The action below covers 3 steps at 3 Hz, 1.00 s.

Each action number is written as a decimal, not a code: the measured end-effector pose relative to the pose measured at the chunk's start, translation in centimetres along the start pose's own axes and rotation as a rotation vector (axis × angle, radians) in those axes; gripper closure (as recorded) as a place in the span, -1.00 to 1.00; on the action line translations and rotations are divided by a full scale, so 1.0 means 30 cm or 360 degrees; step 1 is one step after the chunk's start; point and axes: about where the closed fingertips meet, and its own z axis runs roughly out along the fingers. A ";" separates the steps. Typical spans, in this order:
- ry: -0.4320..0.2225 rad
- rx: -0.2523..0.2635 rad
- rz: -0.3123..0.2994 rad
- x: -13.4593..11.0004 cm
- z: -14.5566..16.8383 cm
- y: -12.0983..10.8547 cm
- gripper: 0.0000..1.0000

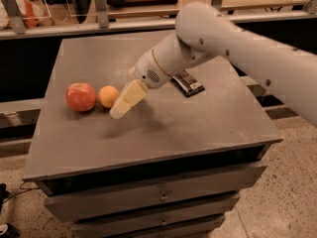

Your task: Move orange near apple

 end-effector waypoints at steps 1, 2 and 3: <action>0.0097 0.0354 -0.0065 0.016 -0.187 -0.008 -1.00; 0.0107 0.0406 -0.0104 -0.009 -0.219 0.005 -1.00; 0.0106 0.0402 -0.0102 -0.007 -0.216 0.004 -1.00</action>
Offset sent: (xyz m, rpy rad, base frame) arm -0.0016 -0.0397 0.0283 -0.0908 -0.1409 -0.1171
